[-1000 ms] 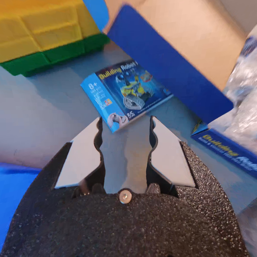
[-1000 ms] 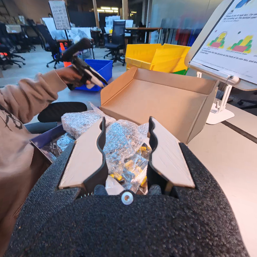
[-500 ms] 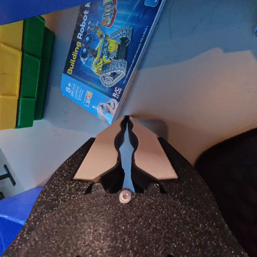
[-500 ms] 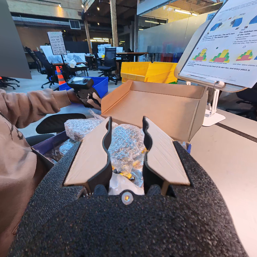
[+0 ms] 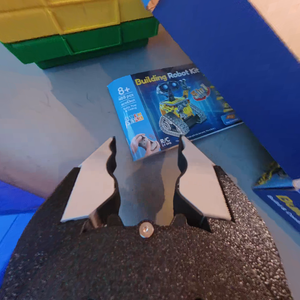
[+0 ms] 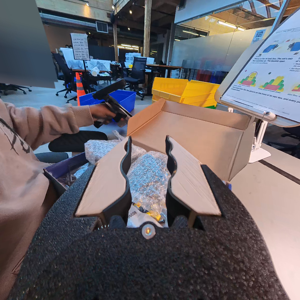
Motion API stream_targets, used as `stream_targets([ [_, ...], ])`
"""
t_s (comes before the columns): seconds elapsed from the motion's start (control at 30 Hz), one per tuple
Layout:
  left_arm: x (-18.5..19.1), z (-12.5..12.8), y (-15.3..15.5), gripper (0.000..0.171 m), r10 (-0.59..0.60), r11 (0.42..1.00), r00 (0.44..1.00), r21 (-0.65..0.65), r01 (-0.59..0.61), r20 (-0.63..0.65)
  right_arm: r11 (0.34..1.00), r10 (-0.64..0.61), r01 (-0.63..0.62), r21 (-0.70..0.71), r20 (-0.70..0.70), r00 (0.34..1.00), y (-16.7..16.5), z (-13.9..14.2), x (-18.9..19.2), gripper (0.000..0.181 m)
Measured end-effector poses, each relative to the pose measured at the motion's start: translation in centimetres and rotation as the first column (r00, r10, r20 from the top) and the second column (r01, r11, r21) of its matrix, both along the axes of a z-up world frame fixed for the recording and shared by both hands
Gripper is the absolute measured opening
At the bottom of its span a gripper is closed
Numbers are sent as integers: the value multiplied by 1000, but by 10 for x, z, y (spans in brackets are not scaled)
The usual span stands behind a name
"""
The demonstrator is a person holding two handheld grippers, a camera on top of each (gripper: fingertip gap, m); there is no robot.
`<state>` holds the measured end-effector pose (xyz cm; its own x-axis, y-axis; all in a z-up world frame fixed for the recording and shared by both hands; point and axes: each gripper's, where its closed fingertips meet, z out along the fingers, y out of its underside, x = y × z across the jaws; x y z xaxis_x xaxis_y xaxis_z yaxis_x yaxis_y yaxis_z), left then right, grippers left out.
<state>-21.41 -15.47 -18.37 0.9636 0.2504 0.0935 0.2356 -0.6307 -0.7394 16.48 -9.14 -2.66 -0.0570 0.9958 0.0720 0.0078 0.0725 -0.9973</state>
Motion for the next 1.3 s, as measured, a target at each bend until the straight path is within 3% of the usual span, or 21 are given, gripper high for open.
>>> stream_targets([
  [0.03,-2,-10,4,92,22,999,1000,-42,-21,22,1000,-2,2,-1,-2,1000,0,0,2,41],
  [0.1,-4,-28,11,106,41,994,998,-102,-36,50,1000,7,-7,-15,-14,1000,0,1,5,41],
  [0.2,-3,-32,14,101,28,985,1000,-169,-30,-13,999,-3,1,-32,-38,999,5,6,8,40],
  [0.3,5,-30,15,81,-5,983,1000,-186,3,-11,998,3,-8,-67,-66,998,9,8,9,38],
  [0.37,2,-30,12,77,4,980,1000,-199,-7,-17,994,12,-21,-106,-89,996,12,9,10,38],
  [0.4,-3,-28,8,57,9,979,1000,-202,-14,-25,991,21,-34,-127,-102,995,12,11,11,38],
  [0.43,-8,-26,4,24,1,981,1000,-193,-7,-29,988,32,-49,-144,-116,993,12,12,13,38],
  [0.5,-4,-27,-4,19,-14,985,999,-169,20,38,986,34,-57,-158,-143,989,13,18,19,37],
  [0.6,10,-23,-18,11,-75,975,997,-208,77,17,983,24,-56,-173,-183,983,16,26,27,36],
  [0.8,29,20,-43,4,-104,992,994,-73,101,-39,981,18,-55,-184,-196,981,16,29,35,36],
  [1.13,41,87,-120,4,-143,988,964,-95,124,-223,987,80,-99,-129,-145,986,-12,28,17,36],
  [1.3,76,132,-141,5,-246,967,950,18,254,-190,968,184,-208,-139,-165,969,-43,37,-1,36],
])
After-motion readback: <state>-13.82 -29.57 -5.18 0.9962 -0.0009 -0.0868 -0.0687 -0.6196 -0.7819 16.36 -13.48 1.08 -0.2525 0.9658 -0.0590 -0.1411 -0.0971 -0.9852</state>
